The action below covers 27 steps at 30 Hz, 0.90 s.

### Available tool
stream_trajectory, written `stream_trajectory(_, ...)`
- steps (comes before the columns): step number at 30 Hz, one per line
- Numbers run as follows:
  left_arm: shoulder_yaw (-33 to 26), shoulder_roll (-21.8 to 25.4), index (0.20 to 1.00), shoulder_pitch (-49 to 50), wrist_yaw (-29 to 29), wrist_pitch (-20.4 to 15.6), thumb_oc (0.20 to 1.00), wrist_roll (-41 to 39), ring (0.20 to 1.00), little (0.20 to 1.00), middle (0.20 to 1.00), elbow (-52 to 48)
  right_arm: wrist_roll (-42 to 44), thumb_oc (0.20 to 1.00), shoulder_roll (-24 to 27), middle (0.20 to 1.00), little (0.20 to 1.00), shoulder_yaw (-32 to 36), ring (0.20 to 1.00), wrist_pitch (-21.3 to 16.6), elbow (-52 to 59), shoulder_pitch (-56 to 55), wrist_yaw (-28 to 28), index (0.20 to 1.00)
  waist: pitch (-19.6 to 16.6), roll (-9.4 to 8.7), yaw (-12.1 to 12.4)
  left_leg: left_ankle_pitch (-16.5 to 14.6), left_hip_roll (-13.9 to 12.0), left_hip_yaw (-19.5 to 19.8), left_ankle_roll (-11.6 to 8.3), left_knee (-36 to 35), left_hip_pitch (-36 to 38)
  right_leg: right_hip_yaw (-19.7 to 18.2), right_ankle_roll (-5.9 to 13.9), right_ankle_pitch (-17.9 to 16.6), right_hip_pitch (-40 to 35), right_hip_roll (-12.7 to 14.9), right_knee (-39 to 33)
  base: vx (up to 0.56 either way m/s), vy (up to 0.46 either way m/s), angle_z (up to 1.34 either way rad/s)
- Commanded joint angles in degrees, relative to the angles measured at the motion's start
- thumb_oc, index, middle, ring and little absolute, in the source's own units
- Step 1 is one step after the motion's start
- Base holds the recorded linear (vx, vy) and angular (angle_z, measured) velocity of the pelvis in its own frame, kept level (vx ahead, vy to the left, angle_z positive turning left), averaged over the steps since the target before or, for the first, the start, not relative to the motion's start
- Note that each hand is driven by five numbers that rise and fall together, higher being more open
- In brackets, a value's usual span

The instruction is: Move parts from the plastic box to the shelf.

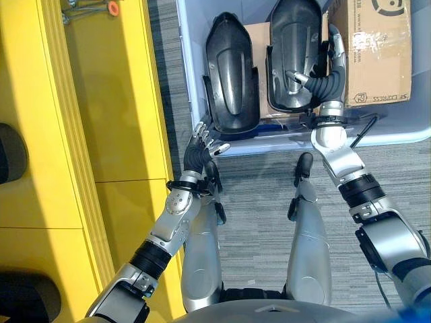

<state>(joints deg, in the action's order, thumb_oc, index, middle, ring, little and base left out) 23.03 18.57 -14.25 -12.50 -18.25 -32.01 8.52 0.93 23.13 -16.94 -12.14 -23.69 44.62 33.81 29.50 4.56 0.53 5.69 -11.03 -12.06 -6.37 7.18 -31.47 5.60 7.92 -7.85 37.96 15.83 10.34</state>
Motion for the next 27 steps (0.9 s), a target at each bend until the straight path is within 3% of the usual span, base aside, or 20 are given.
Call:
stream_trajectory(1, -0.5, 3.5, 1.0, 3.5, 0.0, -1.3, 1.0, 0.4, 1.0, 1.0, 1.0, -4.0, -1.6, 1.0, -0.3, 1.0, 1.0, 0.9, 1.0, -2.0, 1.5, 0.9, 0.5, 1.0, -0.7, -1.23, 0.7, -2.9, -1.2, 5.9, -1.0, 4.4, -2.1, 0.2, 2.09, 2.4, 1.0, 1.5, 3.9, 0.0, 0.0, 0.0)
stream_trajectory(9, 0.3, 3.6, 1.0, 3.6, 0.1, -1.6, 1.0, -0.2, 1.0, 1.0, 1.0, -4.0, 4.4, 1.0, -1.0, 1.0, 1.0, 2.5, 1.0, -2.1, -10.6, 1.9, 0.8, 1.0, -0.1, -0.54, 0.8, -2.7, -1.1, 5.8, -0.98, 4.1, -2.0, -0.1, 2.2, 2.3, 1.1, 1.3, 3.7, 0.0, 0.0, 0.0)
stream_trajectory(20, 1.8, 4.0, 1.0, 3.2, 0.6, -1.7, 1.0, -0.6, 1.0, 1.0, 1.0, -4.0, 9.7, 1.0, 1.5, 1.0, 1.0, 2.4, 1.0, -1.9, -26.3, 6.4, 0.0, 1.0, 0.3, 0.67, 1.6, -2.7, -1.1, 5.7, -0.81, 4.1, -1.7, 0.0, 2.28, 2.4, 1.4, 1.5, 4.3, 0.0, 0.0, 0.0)
stream_trajectory(27, 2.1, 4.0, 1.0, 3.2, 0.7, -1.6, 1.0, -0.7, 1.0, 1.0, 1.0, -3.6, 10.8, 1.0, 2.1, 1.0, 1.0, 2.0, 1.0, -1.9, -28.7, 6.6, -0.6, 1.0, 0.3, 0.74, 1.6, -2.6, -1.2, 5.8, -0.75, 4.0, -1.7, 0.2, 2.22, 2.5, 1.5, 1.6, 4.6, 0.0, 0.0, 0.0)
